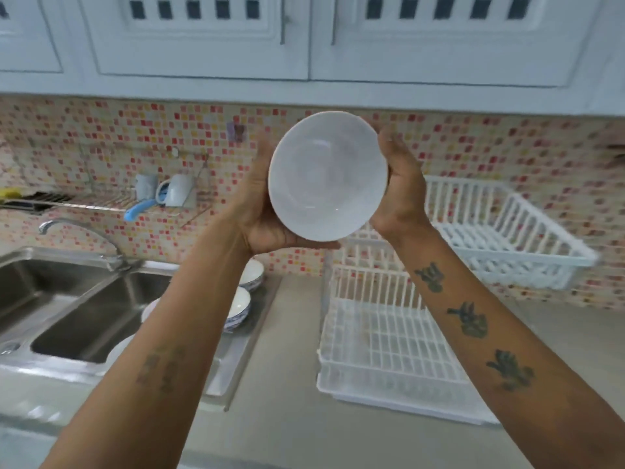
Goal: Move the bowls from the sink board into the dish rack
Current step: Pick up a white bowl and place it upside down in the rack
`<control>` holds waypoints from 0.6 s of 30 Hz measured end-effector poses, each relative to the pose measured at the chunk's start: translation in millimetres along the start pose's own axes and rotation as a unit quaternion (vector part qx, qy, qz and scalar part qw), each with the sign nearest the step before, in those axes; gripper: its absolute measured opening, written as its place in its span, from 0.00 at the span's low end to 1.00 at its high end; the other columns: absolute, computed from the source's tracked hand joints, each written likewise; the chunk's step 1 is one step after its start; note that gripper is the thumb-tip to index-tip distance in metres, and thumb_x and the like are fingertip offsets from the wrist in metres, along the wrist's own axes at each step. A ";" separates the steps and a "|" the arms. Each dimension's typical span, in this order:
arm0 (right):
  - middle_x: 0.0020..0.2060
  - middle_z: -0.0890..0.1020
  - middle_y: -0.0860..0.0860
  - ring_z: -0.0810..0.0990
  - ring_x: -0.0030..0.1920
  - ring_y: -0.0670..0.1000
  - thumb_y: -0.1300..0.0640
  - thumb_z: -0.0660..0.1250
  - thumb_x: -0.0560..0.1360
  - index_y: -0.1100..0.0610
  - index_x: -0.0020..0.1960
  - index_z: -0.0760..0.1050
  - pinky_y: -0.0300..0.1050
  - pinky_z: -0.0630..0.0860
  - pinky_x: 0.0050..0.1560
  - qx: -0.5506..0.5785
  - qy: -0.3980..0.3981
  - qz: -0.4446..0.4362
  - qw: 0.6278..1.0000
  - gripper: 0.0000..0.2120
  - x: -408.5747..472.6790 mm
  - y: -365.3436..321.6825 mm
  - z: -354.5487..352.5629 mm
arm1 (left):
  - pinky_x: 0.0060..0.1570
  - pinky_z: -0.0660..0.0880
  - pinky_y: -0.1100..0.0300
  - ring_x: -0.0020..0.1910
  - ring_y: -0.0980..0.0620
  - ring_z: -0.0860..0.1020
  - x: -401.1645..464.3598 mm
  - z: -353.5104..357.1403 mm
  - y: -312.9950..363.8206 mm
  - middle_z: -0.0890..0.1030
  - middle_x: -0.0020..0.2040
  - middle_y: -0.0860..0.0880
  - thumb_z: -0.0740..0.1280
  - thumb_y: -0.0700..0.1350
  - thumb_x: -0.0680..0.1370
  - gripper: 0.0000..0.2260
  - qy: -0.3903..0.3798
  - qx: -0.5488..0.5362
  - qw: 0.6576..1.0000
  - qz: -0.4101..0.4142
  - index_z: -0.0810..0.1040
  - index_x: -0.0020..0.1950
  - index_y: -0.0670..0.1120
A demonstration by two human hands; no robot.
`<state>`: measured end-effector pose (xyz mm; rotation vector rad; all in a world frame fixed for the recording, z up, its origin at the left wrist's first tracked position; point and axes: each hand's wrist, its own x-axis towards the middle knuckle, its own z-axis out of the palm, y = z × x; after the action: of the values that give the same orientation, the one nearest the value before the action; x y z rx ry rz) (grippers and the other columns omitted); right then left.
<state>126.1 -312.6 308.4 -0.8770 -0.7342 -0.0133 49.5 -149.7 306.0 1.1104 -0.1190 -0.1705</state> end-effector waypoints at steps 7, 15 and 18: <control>0.51 0.83 0.54 0.81 0.54 0.56 0.54 0.58 0.78 0.58 0.55 0.79 0.53 0.78 0.55 -0.069 0.028 -0.055 0.996 0.14 9.1 -92.6 -77.7 | 0.64 0.70 0.33 0.69 0.35 0.72 86.9 84.2 -11.3 0.72 0.73 0.41 0.54 0.75 0.72 0.39 -0.153 -0.009 0.988 -0.029 0.69 0.75 0.52; 0.41 0.81 0.51 0.78 0.43 0.50 0.46 0.50 0.81 0.52 0.48 0.79 0.45 0.74 0.43 -0.332 0.141 0.069 0.930 0.20 23.2 -146.5 -164.2 | 0.47 0.77 0.52 0.41 0.46 0.81 173.8 149.4 -46.7 0.84 0.42 0.46 0.64 0.68 0.73 0.23 -0.061 0.185 0.977 0.081 0.82 0.48 0.50; 0.47 0.81 0.57 0.79 0.49 0.57 0.45 0.53 0.81 0.58 0.53 0.77 0.50 0.76 0.48 -0.434 0.160 0.146 0.874 0.19 29.8 -146.5 -194.2 | 0.31 0.73 0.62 0.28 0.55 0.79 200.1 159.4 -70.6 0.81 0.32 0.48 0.73 0.64 0.67 0.22 -0.005 0.323 0.933 0.157 0.81 0.40 0.45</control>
<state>217.4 -536.6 347.1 -1.7941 -0.2447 -0.2301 211.5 -359.7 314.7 1.7274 -0.3794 0.1673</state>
